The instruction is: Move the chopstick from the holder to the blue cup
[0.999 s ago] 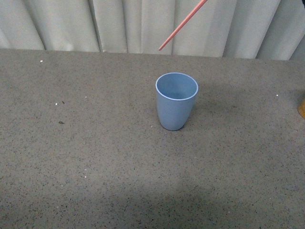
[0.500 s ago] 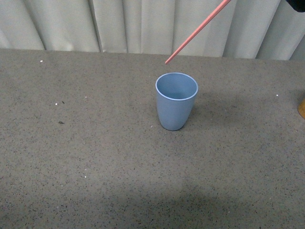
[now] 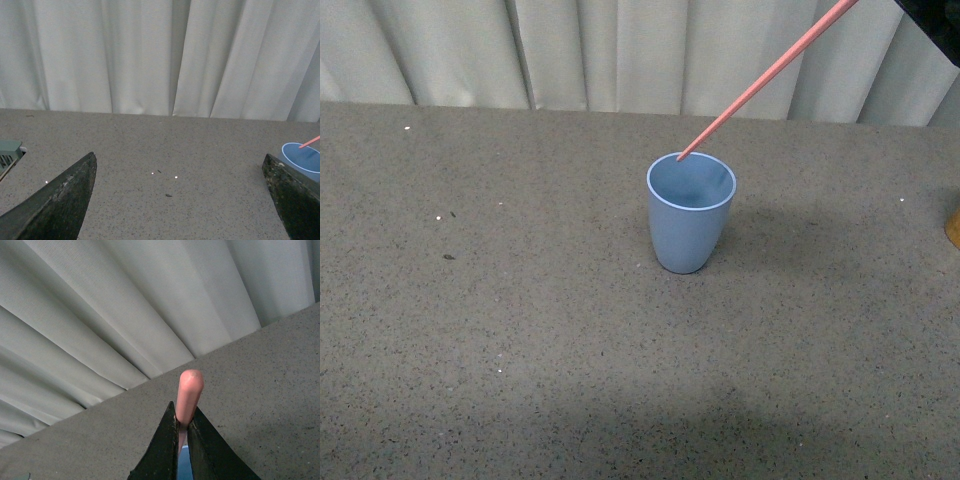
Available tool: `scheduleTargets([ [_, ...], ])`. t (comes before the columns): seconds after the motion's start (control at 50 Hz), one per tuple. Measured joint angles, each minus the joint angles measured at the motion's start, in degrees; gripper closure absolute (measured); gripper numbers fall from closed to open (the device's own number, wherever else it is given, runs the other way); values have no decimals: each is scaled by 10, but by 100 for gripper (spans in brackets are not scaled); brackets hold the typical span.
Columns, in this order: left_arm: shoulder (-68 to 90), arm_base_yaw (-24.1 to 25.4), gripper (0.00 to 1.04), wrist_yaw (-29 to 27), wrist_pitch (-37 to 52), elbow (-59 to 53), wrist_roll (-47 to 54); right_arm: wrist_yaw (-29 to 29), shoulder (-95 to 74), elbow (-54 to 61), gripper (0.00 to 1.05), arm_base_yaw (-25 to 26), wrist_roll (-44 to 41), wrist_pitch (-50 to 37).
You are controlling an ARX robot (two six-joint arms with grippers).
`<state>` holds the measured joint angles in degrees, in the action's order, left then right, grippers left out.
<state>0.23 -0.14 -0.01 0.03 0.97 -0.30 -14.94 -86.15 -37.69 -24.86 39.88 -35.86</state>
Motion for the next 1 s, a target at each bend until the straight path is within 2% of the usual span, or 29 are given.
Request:
scheduleTargets([
  [0.879, 0, 0, 7, 0, 0, 0, 0, 2, -35, 4, 102, 11, 4, -8],
  [0.919, 0, 0, 7, 0, 0, 0, 0, 0, -36, 4, 97, 11, 2, -8],
  [0.999, 0, 0, 7, 0, 0, 0, 0, 0, -36, 3, 79, 9, -1, -8],
])
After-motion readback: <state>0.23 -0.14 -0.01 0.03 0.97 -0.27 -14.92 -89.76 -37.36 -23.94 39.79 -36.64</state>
